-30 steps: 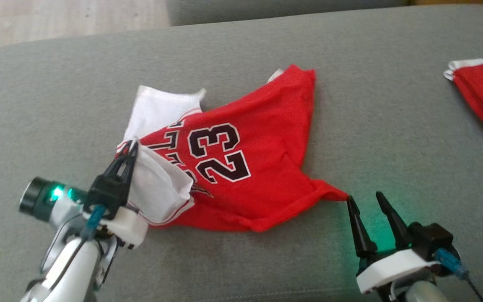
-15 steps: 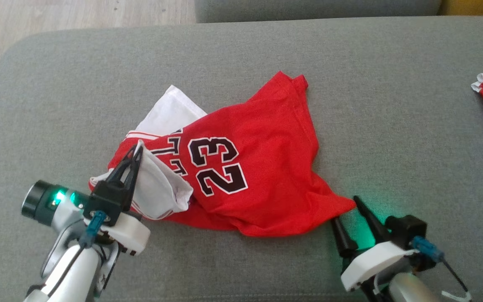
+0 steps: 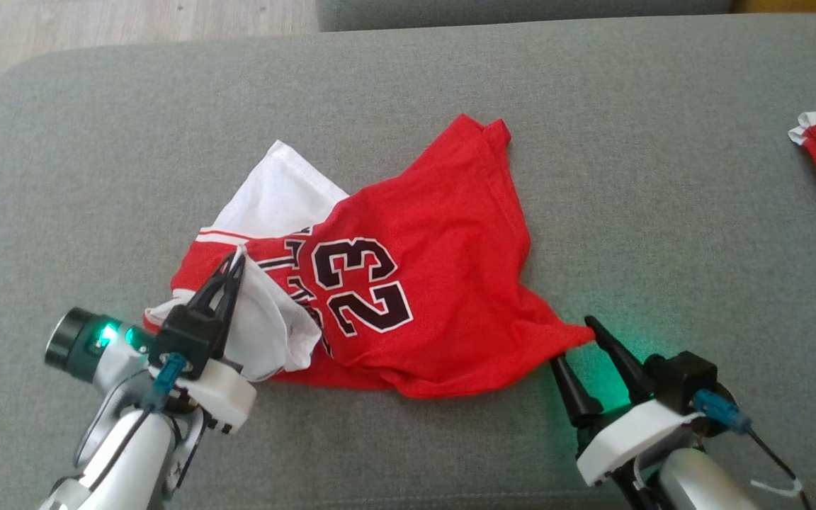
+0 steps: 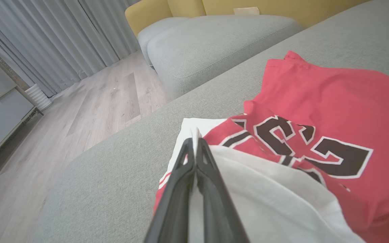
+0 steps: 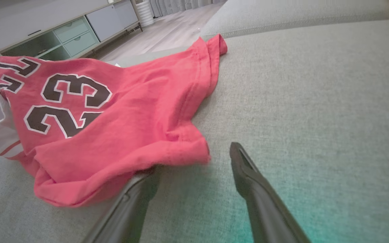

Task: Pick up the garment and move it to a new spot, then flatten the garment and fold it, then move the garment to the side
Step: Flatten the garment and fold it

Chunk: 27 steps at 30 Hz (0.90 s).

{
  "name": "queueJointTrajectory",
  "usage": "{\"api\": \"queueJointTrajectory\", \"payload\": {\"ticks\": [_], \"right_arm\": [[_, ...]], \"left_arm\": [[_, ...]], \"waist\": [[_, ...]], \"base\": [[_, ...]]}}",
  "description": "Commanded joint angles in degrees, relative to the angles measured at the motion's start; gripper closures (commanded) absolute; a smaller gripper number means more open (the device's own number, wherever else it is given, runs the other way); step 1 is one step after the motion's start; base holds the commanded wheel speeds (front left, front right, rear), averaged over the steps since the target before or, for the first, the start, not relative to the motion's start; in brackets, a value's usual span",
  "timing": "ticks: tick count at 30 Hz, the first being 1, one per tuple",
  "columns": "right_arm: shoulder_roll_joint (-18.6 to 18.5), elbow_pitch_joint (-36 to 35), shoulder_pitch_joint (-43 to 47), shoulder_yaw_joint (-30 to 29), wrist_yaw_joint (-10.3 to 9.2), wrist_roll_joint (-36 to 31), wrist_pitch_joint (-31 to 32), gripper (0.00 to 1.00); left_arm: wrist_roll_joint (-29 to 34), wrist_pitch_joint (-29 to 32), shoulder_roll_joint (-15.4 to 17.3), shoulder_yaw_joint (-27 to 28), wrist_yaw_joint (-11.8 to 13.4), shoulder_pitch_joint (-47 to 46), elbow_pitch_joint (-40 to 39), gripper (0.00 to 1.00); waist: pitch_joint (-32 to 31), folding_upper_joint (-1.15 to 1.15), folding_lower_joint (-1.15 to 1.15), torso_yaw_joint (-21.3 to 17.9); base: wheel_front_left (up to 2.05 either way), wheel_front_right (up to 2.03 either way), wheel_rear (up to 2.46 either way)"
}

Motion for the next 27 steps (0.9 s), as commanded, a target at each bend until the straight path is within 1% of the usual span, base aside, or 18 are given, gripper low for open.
{"api": "queueJointTrajectory", "payload": {"ticks": [1,4,7,9,14,18,22,27], "right_arm": [[-0.66,-2.23,-0.90,1.07,-0.05,-0.54,-0.23,0.05],[-1.37,-3.66,-0.01,1.65,-0.05,-1.30,-0.23,0.13],[-2.12,-4.85,0.67,2.27,-0.05,-2.17,-0.23,0.13],[-2.42,-5.56,1.11,2.73,-0.05,-2.43,-0.23,0.16],[-3.34,-6.36,1.46,4.32,-0.05,-3.25,-0.23,0.16],[-4.62,-6.89,1.61,5.83,-0.05,-5.13,-0.23,0.15],[-5.95,-8.16,1.93,6.41,-0.05,-8.03,-0.23,0.09],[-7.44,-9.37,2.44,7.16,-0.05,-10.91,-0.23,0.09]], "left_arm": [[-0.40,-0.47,1.22,2.22,-0.10,-3.40,-1.23,1.00],[-0.39,-0.61,1.21,2.03,0.00,-4.01,-0.30,1.00],[-0.45,-0.82,1.20,1.84,0.08,-4.51,0.52,1.00],[-0.49,-0.95,1.22,1.72,0.15,-4.71,1.01,1.00],[-0.66,-1.07,1.33,1.51,0.26,-4.93,1.85,1.00],[-0.91,-1.28,1.28,1.19,0.27,-5.10,2.61,1.00],[-1.09,-1.44,1.20,0.75,0.30,-5.07,3.11,1.00],[-1.36,-1.52,1.08,0.25,0.38,-4.94,3.43,1.00]], "waist": [[0.01,0.00,0.00,0.01],[0.04,0.00,0.00,0.00],[-0.04,0.00,0.00,-0.04],[-0.13,0.00,0.00,-0.10],[-0.32,0.00,0.00,-0.20],[-0.56,0.00,0.00,0.00],[-0.84,0.00,0.00,0.45],[-1.09,0.00,0.00,1.00]], "base": [[0.00,0.00,0.00],[0.00,0.00,0.00],[0.00,0.00,0.00],[0.00,0.00,0.00],[0.00,0.00,0.00],[0.00,0.00,0.00],[0.00,0.00,0.00],[0.00,0.00,0.00]]}}
